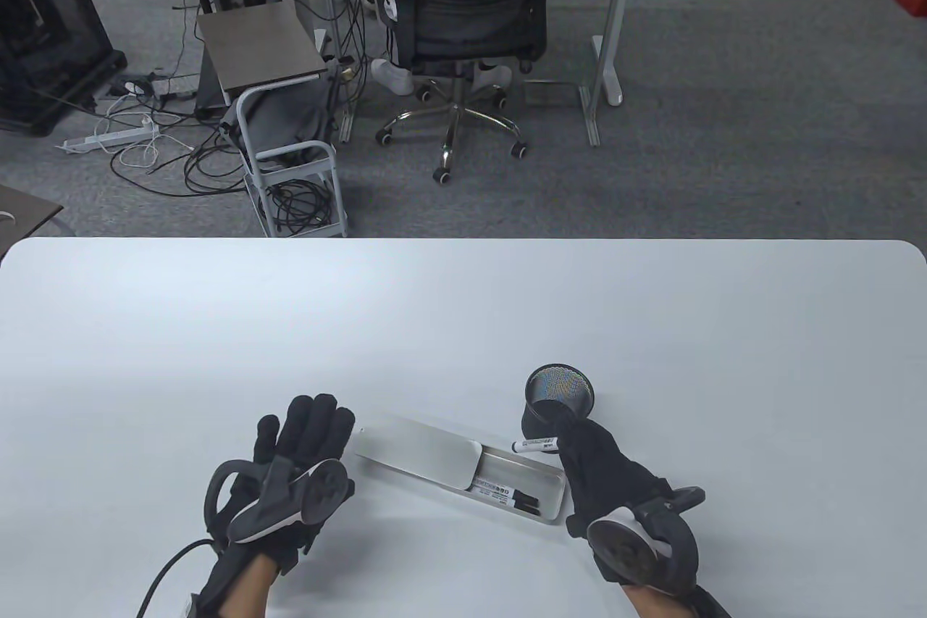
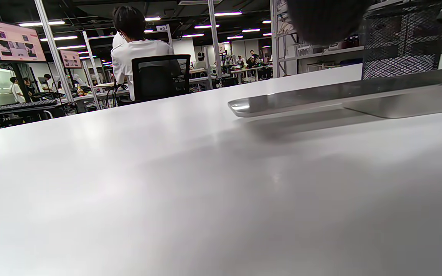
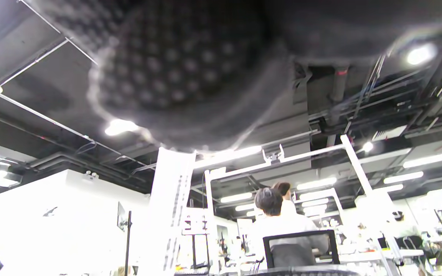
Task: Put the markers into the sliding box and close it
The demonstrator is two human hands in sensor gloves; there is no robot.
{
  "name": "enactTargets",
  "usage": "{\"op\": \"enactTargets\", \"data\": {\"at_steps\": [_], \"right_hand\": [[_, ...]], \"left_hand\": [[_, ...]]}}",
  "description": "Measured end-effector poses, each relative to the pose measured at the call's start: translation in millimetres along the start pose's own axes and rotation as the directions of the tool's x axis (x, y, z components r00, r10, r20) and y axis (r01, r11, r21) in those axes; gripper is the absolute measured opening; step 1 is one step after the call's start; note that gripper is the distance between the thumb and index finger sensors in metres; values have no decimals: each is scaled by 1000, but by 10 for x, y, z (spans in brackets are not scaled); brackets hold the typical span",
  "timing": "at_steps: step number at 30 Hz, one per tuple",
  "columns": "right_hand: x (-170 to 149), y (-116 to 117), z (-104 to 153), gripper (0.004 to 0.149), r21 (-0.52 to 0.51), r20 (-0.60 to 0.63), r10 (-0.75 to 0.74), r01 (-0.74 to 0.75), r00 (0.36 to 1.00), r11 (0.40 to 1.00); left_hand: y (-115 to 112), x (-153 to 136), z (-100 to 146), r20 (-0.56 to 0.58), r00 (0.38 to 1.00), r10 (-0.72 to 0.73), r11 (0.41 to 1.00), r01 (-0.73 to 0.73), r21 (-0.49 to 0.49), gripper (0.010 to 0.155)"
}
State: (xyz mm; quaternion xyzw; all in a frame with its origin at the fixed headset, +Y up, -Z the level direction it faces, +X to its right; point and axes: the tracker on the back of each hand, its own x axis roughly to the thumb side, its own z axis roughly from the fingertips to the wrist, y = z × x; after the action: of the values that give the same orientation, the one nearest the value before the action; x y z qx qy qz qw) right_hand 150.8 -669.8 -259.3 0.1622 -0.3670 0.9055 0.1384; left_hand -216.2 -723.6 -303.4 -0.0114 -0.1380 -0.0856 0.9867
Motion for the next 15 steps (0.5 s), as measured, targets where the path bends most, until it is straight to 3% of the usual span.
{"op": "enactTargets", "data": {"at_steps": [7,15], "right_hand": [[20,190,9,37,106,11,-27,26,1000,994],[21,304,7,37,154,15,-35,32,999,987]], "left_hand": [[-9,16,-2,7,1000,2,1000,-2,-7,90],[-12,23,-7,12,1000,-2,1000,2,-11,90]]}}
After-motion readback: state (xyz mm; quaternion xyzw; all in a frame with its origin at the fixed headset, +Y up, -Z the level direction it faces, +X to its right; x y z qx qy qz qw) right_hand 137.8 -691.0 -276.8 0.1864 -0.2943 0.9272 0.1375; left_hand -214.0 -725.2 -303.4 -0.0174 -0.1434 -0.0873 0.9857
